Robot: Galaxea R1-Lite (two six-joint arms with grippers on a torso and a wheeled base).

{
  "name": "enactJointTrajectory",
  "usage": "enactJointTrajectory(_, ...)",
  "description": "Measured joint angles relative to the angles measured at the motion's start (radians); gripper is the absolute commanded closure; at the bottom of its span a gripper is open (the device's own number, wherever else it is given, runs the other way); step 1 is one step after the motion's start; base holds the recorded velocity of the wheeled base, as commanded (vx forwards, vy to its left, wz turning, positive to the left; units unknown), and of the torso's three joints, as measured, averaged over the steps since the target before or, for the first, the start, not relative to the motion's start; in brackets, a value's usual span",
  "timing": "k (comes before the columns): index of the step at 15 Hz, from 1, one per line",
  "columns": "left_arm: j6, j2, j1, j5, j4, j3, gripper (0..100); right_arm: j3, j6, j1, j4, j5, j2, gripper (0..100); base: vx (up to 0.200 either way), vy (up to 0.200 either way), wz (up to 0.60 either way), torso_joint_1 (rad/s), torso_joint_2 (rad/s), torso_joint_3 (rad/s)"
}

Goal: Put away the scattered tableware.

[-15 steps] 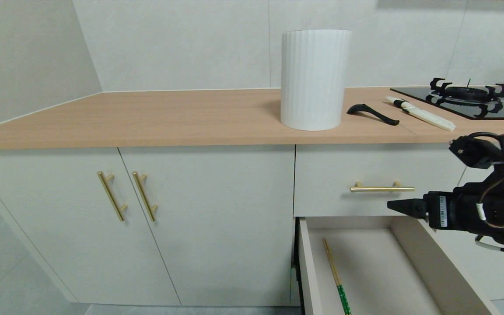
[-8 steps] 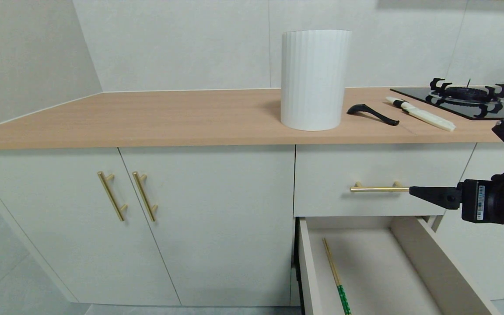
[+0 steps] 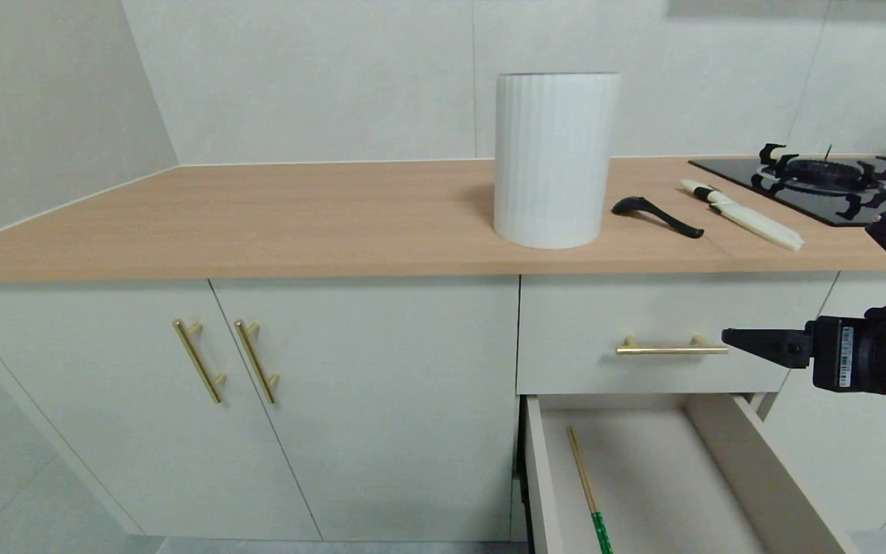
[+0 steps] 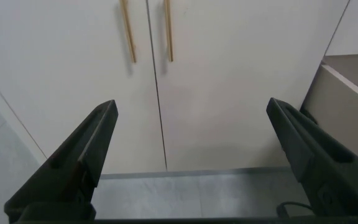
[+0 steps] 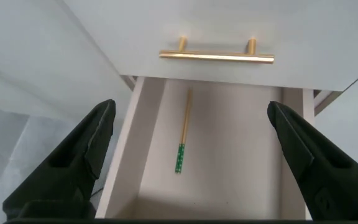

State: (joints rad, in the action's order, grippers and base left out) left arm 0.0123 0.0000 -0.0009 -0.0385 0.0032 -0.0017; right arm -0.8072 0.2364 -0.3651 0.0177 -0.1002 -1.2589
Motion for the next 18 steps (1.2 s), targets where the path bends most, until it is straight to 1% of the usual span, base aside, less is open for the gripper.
enactJointTrajectory(6, 0.000, 0.000, 0.000, 0.000, 0.000, 0.000, 0, 0.005, -0.016, -0.001, 0.003, 0.002, -0.001, 0, 0.000, 0.000, 0.00, 0.159, -0.48, -0.297)
enactJointTrajectory(14, 0.000, 0.000, 0.000, 0.000, 0.000, 0.000, 0, 0.015, -0.028, -0.001, 0.010, 0.005, -0.012, 0, 0.000, 0.000, 0.00, 0.192, -0.47, -0.273)
enactJointTrajectory(16, 0.000, 0.000, 0.000, 0.000, 0.000, 0.000, 0, 0.013, -0.031, 0.001, 0.060, 0.007, -0.028, 0, 0.000, 0.000, 0.00, 0.076, -0.16, -0.098)
enactJointTrajectory(18, 0.000, 0.000, 0.000, 0.000, 0.000, 0.000, 0, 0.005, -0.068, 0.021, 0.136, 0.011, -0.070, 0, 0.000, 0.000, 0.00, 0.013, -0.03, -0.018)
